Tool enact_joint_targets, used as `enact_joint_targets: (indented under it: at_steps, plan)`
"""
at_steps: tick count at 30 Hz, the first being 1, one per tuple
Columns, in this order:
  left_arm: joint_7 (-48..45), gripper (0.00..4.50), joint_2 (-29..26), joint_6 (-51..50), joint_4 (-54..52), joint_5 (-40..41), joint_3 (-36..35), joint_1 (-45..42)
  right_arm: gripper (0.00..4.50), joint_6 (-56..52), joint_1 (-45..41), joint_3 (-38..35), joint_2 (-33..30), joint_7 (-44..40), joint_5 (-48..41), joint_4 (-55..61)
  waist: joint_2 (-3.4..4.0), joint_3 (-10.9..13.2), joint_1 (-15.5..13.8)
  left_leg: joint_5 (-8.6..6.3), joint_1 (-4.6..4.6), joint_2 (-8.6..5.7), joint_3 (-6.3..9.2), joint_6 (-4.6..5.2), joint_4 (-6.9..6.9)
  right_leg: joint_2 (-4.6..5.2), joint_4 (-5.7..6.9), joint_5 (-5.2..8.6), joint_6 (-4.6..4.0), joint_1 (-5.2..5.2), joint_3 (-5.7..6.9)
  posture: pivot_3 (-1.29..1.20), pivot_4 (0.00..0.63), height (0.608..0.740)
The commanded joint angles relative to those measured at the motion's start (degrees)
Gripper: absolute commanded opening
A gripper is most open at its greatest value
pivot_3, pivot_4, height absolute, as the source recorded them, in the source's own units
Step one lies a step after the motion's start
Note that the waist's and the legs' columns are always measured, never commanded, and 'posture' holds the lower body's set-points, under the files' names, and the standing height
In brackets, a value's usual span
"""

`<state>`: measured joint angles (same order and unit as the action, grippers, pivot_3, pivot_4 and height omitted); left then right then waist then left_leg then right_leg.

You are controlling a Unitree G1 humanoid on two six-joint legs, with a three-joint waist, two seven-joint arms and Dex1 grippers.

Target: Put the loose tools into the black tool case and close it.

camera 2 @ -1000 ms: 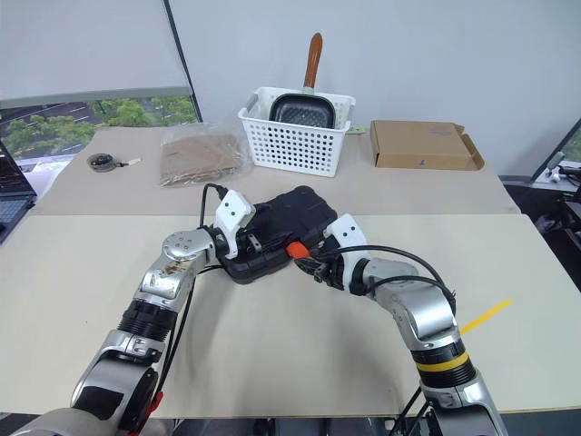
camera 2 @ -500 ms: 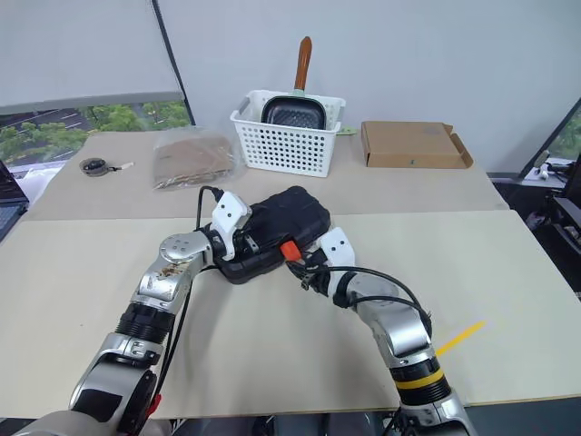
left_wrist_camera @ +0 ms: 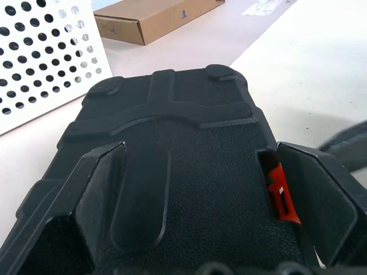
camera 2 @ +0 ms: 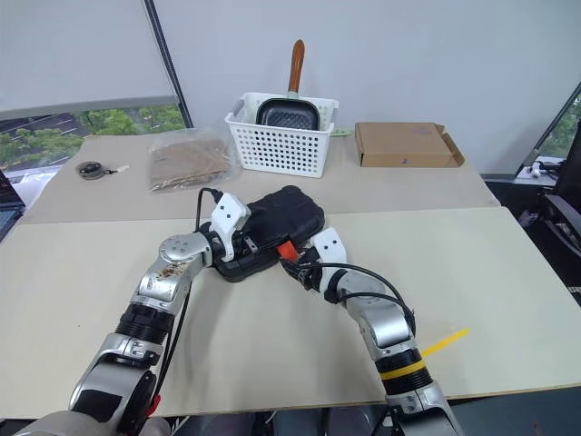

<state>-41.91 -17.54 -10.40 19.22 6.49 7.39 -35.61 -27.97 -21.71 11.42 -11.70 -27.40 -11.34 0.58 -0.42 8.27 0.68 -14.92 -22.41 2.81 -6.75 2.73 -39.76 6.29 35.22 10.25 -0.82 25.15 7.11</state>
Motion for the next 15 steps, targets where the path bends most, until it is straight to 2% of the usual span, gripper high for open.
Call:
enact_joint_targets:
  at_steps: [1,6,12,15]
  plan:
    - [0.12,4.5,-0.19,-2.19,2.67,-1.11,0.96,2.5,4.1,-0.71,-0.18,-0.57,-0.65,-0.56,-0.08,2.65,0.0,0.0,-0.03,0.0,-0.02,-0.01,0.0,0.0,0.01,0.0,0.0,-0.06,0.09,-0.01,-0.01,0.0,0.15,0.7]
    - [0.41,4.5,-0.35,-2.09,3.16,-0.87,0.47,2.37,4.1,-2.94,0.74,-1.14,-2.65,-1.52,-0.94,5.66,0.02,-0.01,-0.17,0.11,-0.2,-0.13,-0.01,0.52,0.03,0.02,-0.13,-0.03,0.04,0.04,-0.05,0.0,0.15,0.7]
    - [0.97,4.5,-0.45,-1.81,5.05,-0.38,-1.24,1.14,4.1,-5.99,1.08,-1.64,-4.29,-2.1,-1.71,8.26,0.01,-0.01,-0.22,0.04,-0.28,-0.19,-0.01,0.6,0.02,0.12,-0.19,-0.02,0.03,0.08,-0.03,0.0,0.15,0.7]
    - [0.88,4.5,-0.55,-1.4,6.03,-0.57,-1.59,0.59,3.35,-6.63,1.0,-1.28,-4.23,-1.86,-1.41,8.21,0.01,-0.01,-0.21,-0.2,-0.26,-0.18,0.03,0.18,0.02,0.12,-0.16,-0.02,0.04,0.08,0.01,0.0,0.15,0.7]
